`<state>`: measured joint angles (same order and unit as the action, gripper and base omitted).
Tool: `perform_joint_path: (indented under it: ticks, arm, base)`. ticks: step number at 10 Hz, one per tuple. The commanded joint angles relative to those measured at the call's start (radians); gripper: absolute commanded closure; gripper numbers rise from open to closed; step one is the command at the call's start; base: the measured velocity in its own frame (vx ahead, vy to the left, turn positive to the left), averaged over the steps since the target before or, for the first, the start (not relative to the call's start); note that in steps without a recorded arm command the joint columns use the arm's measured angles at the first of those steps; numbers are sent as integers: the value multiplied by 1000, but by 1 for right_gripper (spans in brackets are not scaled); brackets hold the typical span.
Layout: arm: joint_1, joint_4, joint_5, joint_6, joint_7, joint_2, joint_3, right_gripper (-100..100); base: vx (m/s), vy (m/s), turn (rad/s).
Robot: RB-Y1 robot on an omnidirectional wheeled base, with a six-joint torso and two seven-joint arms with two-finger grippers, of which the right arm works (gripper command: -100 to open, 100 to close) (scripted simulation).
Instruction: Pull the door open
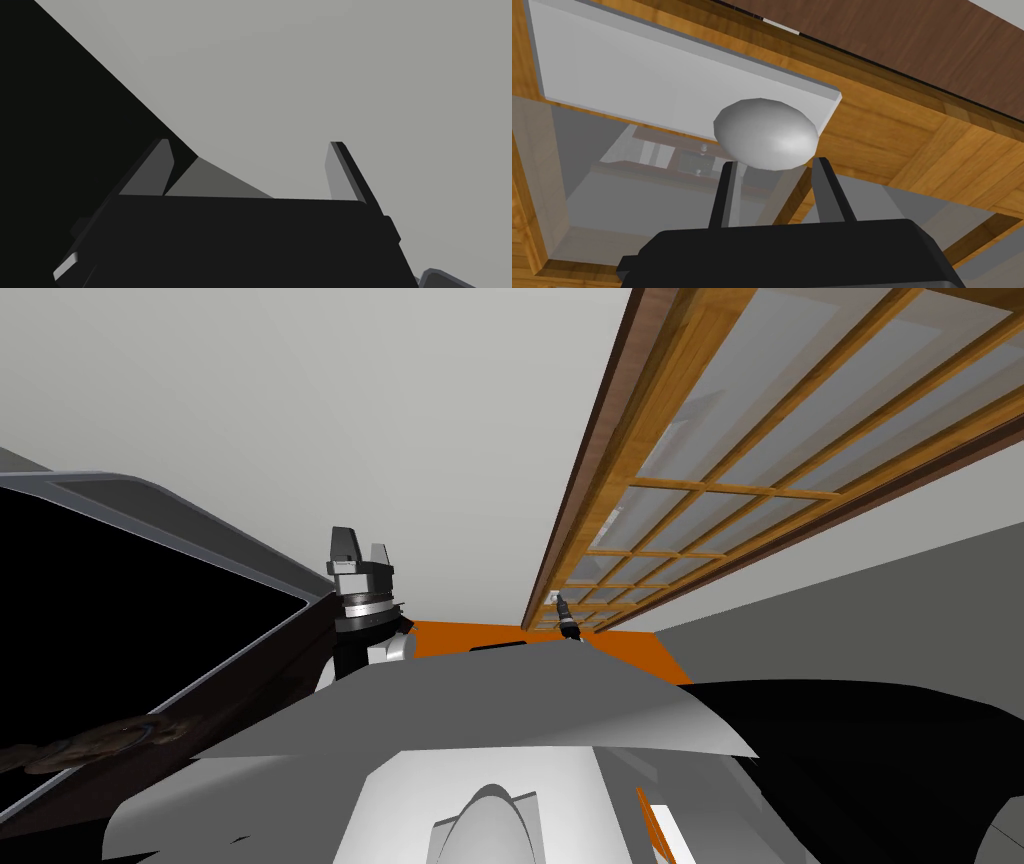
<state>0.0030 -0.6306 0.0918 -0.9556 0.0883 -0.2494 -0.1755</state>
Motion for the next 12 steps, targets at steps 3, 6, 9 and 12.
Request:
perform_joint_path:
  ticks: [3, 6, 9, 12]
  arm:
    - [-7, 12, -28, -4, -100, 14, 40, 100]
    - [-11, 15, -42, -3, -149, 12, 50, 100]
    - [-18, 22, -71, -1, -232, 8, 71, 100]
    - [-18, 22, -71, -1, -232, 8, 71, 100]
  base:
    - [-45, -18, 33]
    - [-34, -11, 20]
    - [-44, -15, 32]
    - [-3, 2, -6]
